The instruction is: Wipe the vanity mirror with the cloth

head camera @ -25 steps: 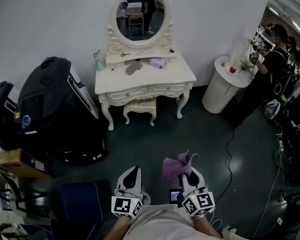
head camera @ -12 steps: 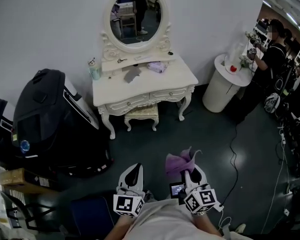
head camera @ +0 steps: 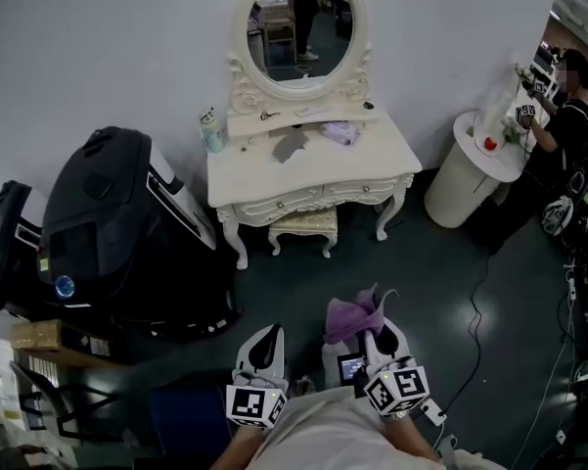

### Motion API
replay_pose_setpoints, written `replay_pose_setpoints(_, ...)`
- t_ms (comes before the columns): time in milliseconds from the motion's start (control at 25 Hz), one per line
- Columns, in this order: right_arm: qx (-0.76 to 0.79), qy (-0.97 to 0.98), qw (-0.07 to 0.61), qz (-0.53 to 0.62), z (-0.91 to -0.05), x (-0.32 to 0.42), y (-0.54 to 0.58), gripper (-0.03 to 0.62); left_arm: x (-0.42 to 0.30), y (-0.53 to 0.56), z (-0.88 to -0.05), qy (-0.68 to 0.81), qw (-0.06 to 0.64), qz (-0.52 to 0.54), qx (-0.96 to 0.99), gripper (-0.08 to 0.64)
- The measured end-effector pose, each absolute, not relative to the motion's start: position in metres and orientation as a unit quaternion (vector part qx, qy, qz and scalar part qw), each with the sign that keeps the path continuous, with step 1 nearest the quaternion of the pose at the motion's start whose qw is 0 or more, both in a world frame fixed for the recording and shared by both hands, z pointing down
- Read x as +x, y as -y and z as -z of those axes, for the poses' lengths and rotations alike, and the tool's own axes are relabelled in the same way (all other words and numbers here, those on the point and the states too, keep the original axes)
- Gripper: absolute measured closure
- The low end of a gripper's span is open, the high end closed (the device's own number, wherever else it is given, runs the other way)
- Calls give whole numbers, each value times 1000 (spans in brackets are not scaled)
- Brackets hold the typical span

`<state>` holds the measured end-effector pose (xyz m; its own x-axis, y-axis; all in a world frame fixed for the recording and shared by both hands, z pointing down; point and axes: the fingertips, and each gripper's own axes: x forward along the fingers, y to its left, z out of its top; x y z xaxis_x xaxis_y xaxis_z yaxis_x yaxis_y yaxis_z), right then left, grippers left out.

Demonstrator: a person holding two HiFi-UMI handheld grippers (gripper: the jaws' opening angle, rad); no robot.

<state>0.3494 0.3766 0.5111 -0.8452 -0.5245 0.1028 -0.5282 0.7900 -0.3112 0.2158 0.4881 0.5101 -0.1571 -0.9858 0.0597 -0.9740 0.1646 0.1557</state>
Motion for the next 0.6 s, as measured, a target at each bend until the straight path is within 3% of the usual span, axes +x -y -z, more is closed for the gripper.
replay_pose_setpoints(600,197,966,14,-169,-505,254,-259,531,155,-380,-502,794,77,29,602,560)
